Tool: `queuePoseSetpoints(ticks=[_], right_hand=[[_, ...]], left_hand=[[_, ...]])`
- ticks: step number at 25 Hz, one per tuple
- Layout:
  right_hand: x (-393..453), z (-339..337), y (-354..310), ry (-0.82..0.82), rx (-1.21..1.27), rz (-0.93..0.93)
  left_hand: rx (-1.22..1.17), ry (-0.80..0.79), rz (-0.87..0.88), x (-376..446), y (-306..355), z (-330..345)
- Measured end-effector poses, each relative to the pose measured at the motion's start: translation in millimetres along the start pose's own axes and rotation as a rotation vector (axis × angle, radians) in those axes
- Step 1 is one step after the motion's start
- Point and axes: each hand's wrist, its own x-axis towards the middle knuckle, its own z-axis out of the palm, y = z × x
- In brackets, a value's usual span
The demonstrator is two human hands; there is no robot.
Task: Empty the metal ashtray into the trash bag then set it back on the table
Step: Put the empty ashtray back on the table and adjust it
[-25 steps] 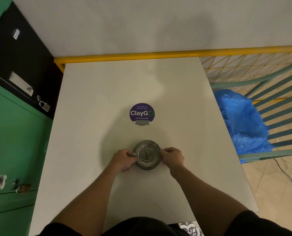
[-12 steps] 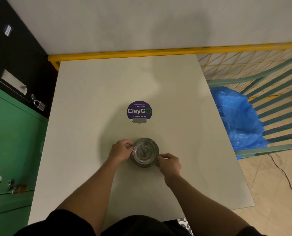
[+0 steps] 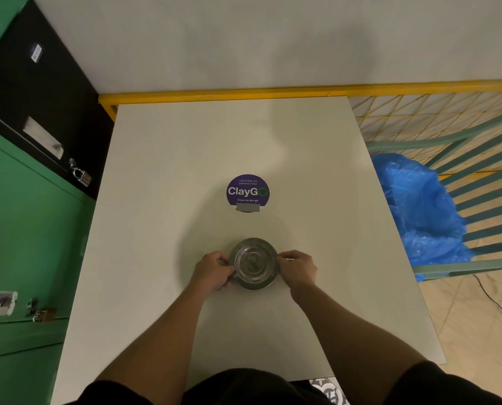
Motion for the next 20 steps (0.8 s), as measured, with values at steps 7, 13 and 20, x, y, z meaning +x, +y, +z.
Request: queuePoseSetpoints(ticks=[7,13,20], right_hand=[[5.2,-0.4,-1.2,-0.005,-0.018,-0.016],[3.3,-10.1,6.7,-0.024,0.037,0.044],[-8.9,-12.3,18.0,-0.123,0.056,0.083]], left_hand=[[-0.051,-0.01,-0.026,-4.8,2.2,1.6],[-0.122,-0.024,-0.071,-5.9,-3.3,1.2],[-0.151,-0.008,-0.064,-8.8,-12.1,4.8]])
